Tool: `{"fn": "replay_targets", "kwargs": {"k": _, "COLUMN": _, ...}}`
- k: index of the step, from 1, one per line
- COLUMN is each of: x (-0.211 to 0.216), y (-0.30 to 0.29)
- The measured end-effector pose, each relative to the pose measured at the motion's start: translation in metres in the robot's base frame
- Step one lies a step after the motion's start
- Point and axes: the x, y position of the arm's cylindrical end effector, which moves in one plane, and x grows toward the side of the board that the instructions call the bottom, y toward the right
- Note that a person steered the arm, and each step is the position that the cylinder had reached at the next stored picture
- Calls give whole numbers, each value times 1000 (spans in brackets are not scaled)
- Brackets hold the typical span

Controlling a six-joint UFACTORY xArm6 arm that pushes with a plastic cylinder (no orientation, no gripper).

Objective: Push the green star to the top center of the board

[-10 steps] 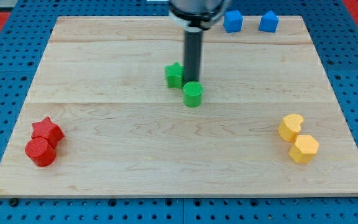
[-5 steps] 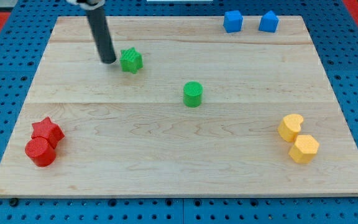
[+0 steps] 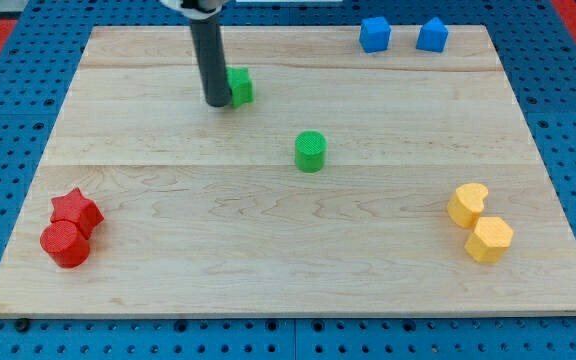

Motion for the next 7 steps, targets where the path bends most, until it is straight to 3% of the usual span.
{"fn": "replay_targets", "kwargs": {"k": 2, "x": -55, "y": 59}}
{"fn": "replay_targets", "kwargs": {"k": 4, "x": -52, "y": 107}}
{"fn": "replay_targets", "kwargs": {"k": 7, "x": -66, "y": 111}}
